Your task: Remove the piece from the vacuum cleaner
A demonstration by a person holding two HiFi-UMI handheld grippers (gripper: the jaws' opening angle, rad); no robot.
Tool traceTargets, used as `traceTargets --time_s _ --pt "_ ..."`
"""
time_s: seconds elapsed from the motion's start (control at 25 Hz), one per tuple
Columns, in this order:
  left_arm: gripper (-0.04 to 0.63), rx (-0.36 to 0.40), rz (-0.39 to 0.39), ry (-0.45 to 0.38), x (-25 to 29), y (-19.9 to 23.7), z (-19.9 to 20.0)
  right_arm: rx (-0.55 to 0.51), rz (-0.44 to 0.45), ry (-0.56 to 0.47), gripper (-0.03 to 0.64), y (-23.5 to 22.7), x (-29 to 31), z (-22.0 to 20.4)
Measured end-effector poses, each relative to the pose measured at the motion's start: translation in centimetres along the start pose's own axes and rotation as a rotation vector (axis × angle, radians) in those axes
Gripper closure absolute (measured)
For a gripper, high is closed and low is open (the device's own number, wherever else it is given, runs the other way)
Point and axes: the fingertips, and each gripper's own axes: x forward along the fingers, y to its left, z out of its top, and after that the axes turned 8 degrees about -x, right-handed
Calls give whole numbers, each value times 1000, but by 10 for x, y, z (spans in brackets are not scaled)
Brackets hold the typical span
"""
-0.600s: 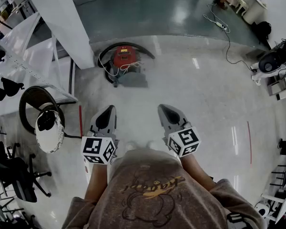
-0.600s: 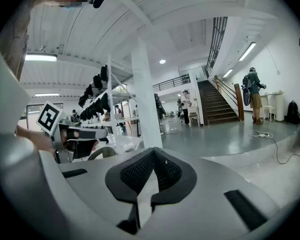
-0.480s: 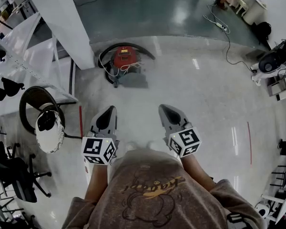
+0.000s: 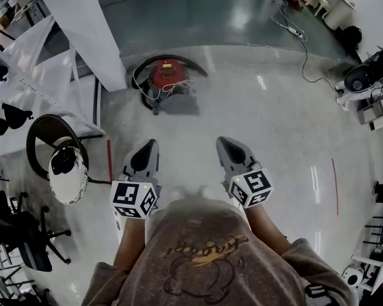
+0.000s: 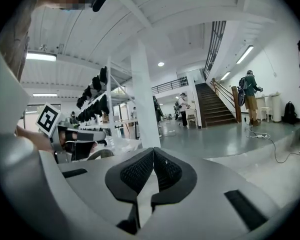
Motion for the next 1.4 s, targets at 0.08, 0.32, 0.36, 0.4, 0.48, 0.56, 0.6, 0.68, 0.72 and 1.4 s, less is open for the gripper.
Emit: traceTargets --time_s 0.08,0.32,0.36,0.4,0.48,0.56,0.6,0.68,0.72,1.4 --pt "592 4 -6 8 -1 4 -2 14 -4 -5 616 4 1 0" --pt "592 23 -45 12 -5 12 -4 17 -39 8 615 17 7 -4" --pt "592 27 -53 11 -5 13 -5 18 -45 6 615 18 8 -5" --pt "592 28 -60 10 -4 15 -5 19 -50 4 615 18 9 -6" --pt "592 26 -66 15 -2 19 -7 18 -56 2 615 19 12 -7" --pt "592 19 -67 23 1 24 -8 17 -57 3 615 20 15 -7" --pt "592 15 -68 25 4 26 -8 16 -60 6 615 18 17 -7" --pt "592 13 -71 27 11 30 -6 16 -69 13 616 12 25 -7" --pt "592 13 -72 27 16 32 -5 18 -71 16 617 8 29 -8" --pt "592 -8 -18 26 186 80 54 29 28 14 616 -113 179 19"
